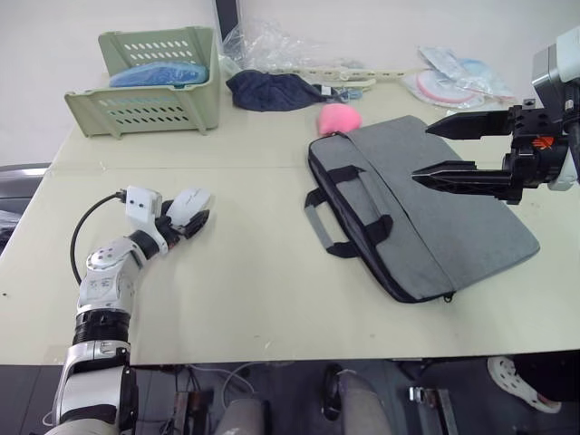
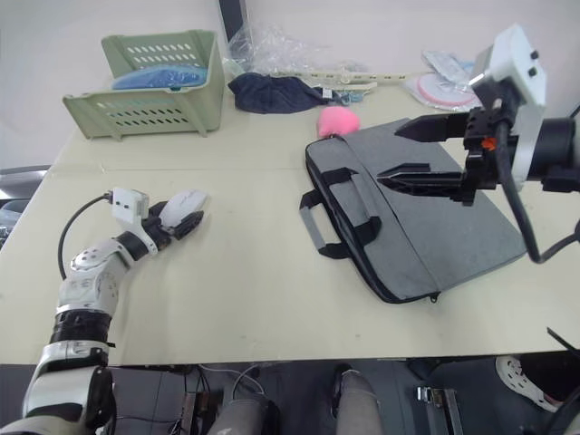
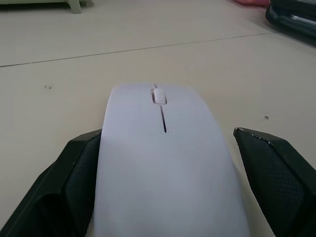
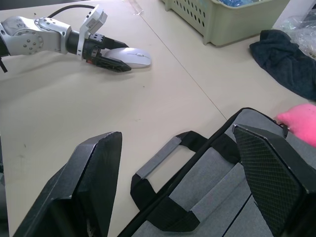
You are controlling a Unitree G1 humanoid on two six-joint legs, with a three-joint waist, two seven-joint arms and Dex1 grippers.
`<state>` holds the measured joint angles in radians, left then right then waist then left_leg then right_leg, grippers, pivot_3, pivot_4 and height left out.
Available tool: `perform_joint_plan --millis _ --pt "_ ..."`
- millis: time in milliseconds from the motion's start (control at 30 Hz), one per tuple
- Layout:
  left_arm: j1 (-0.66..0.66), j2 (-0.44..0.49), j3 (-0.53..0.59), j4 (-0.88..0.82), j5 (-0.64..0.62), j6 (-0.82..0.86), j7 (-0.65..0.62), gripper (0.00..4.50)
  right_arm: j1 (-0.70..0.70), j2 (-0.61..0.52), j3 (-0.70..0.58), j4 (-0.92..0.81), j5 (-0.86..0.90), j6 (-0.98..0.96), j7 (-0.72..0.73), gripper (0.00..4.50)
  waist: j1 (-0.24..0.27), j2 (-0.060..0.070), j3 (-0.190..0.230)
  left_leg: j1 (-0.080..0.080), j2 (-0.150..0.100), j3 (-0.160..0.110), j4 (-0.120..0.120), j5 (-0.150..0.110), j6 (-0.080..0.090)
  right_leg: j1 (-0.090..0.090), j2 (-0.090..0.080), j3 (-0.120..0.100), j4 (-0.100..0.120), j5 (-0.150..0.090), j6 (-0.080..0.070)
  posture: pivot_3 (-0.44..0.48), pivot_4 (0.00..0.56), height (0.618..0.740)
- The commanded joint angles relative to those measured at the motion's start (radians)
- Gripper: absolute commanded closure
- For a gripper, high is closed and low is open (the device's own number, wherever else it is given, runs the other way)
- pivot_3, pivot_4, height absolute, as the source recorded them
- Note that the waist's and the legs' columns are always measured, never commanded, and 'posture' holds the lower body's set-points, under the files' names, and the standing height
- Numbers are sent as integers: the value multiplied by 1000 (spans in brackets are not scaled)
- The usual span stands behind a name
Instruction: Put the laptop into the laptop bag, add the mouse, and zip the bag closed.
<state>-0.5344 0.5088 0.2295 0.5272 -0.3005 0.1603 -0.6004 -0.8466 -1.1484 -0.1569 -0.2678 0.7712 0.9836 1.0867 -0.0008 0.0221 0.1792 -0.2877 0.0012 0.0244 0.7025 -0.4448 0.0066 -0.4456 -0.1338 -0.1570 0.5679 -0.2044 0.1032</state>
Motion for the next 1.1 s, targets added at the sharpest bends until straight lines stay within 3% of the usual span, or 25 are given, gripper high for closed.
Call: perform_joint_plan --millis 33,300,767,900,1100 --pt "4 -2 8 13 11 -15 13 167 -5 -13 -38 -22 13 -2 -11 540 0 0 0 0 0 0 0 0 0 0 0 0 0 0 0 0 150 740" --pt "93 10 34 -82 -15 23 20 167 4 -10 -39 -28 16 -5 -18 540 -3 0 0 1 0 1 0 0 0 0 0 0 1 0 0 0 150 740" --pt "91 2 48 -88 -29 25 11 167 6 -5 -40 -25 16 -11 -22 540 -1 0 0 3 0 1 0 0 0 1 0 1 2 0 0 0 150 740" --pt "85 -1 47 -81 -25 21 14 1725 10 -3 -41 -29 17 -10 -26 531 -1 0 0 3 0 1 0 0 0 1 0 1 2 0 0 0 150 740" --pt "80 -1 44 -73 -23 19 12 1716 8 0 -39 -30 20 -9 -32 531 -1 0 0 3 0 1 0 0 0 1 0 1 2 0 0 0 150 740"
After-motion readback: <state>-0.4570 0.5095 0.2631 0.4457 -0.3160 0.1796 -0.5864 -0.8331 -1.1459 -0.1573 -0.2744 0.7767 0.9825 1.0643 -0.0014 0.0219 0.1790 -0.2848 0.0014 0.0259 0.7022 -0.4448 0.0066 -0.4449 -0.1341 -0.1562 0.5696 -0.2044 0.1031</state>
